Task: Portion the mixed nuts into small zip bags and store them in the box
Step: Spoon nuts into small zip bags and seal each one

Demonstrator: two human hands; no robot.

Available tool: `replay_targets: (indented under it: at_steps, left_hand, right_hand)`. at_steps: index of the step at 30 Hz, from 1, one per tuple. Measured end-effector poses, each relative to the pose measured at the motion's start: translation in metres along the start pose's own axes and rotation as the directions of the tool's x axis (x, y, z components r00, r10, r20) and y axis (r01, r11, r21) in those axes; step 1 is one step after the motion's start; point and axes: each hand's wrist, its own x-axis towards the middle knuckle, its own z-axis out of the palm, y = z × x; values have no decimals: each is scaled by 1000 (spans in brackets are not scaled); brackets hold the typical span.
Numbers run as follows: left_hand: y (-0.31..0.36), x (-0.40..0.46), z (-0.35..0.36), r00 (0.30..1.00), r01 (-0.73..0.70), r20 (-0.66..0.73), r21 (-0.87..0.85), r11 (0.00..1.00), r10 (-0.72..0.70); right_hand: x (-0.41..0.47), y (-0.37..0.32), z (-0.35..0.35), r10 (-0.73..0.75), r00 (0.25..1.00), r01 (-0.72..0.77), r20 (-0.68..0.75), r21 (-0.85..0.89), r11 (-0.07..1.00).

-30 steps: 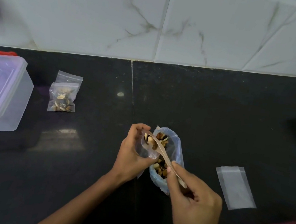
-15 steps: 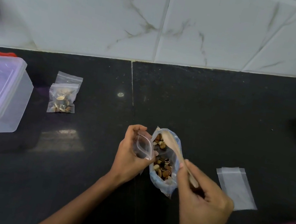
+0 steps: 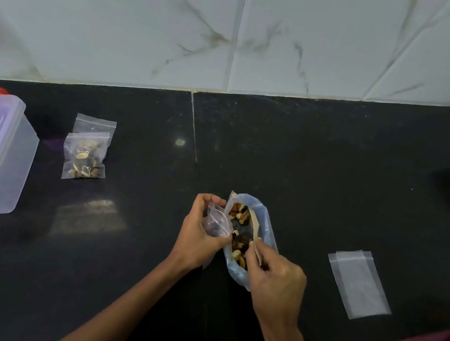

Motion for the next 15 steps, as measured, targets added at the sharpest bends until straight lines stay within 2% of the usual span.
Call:
replay_targets:
  at_steps: [5, 9, 15]
  left_hand:
    - [-2, 1, -1, 1000, 17, 14, -23, 1000, -17]
    - [-4, 2, -2, 1000, 9, 10, -7, 1000, -9]
    - [-5, 1, -3, 1000, 21, 11, -23, 1000, -21]
  right_hand:
    - [1, 0, -18, -74, 997, 74, 2, 50, 996]
    - [7, 4, -8, -100, 995, 100, -30, 6, 995]
    - [8, 9, -18, -181, 972, 203, 149, -147, 968]
